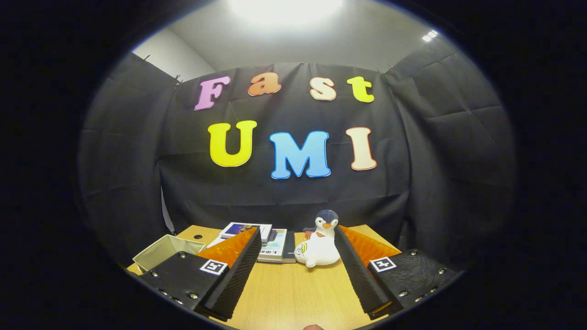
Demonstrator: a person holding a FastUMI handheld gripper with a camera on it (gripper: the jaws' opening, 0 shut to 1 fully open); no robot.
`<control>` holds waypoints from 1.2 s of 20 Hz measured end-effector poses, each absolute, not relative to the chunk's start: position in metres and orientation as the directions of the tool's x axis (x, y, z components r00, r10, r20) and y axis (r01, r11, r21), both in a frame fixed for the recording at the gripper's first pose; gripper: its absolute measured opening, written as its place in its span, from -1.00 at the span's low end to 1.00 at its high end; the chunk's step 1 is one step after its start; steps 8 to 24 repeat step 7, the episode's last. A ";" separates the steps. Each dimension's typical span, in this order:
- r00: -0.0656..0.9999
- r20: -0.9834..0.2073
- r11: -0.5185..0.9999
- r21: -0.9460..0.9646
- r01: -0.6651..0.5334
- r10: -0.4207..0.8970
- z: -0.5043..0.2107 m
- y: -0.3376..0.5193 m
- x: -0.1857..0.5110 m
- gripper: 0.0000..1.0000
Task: Open the storage box then place both shoes into the box .Put the left shoe in first, then the right shoe, with the right side of both shoes facing outward in a uniform manner.
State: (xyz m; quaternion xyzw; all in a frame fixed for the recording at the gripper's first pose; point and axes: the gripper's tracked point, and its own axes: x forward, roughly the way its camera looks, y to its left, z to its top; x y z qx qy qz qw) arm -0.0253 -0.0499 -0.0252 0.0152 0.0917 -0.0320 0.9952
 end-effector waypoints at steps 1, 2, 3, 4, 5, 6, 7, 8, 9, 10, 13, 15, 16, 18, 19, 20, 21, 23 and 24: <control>0.982 -0.179 0.997 0.024 0.070 -0.065 -0.024 -0.052 -0.025 0.94; 0.982 -0.174 0.997 0.022 0.078 -0.073 -0.023 -0.055 -0.027 0.94; 0.982 -0.169 0.996 0.017 0.082 -0.078 -0.021 -0.058 -0.027 0.94; 0.983 -0.161 0.996 0.014 0.086 -0.082 -0.018 -0.060 -0.028 0.94; 0.984 -0.159 0.996 0.012 0.084 -0.081 -0.017 -0.060 -0.029 0.94; 0.985 -0.157 0.997 0.011 0.081 -0.079 -0.016 -0.059 -0.030 0.94; 0.985 -0.154 0.997 0.013 0.076 -0.073 -0.015 -0.058 -0.030 0.95; 0.985 -0.154 0.997 0.013 0.076 -0.073 -0.015 -0.058 -0.030 0.95; 0.985 -0.154 0.997 0.013 0.076 -0.073 -0.015 -0.058 -0.030 0.95; 0.985 -0.154 0.997 0.013 0.076 -0.073 -0.015 -0.058 -0.030 0.95; 0.985 -0.154 0.997 0.013 0.076 -0.073 -0.015 -0.058 -0.030 0.95; 0.985 -0.154 0.997 0.013 0.076 -0.073 -0.015 -0.058 -0.030 0.95; 0.985 -0.154 0.997 0.013 0.076 -0.073 -0.015 -0.058 -0.030 0.95; 0.985 -0.154 0.997 0.013 0.076 -0.073 -0.015 -0.058 -0.030 0.95; 0.985 -0.154 0.997 0.013 0.076 -0.073 -0.015 -0.058 -0.030 0.95; 0.985 -0.154 0.997 0.013 0.076 -0.073 -0.015 -0.058 -0.030 0.95; 0.985 -0.154 0.997 0.013 0.076 -0.073 -0.015 -0.058 -0.030 0.95; 0.985 -0.154 0.997 0.013 0.076 -0.073 -0.015 -0.058 -0.030 0.95; 0.985 -0.154 0.997 0.013 0.076 -0.073 -0.015 -0.058 -0.030 0.95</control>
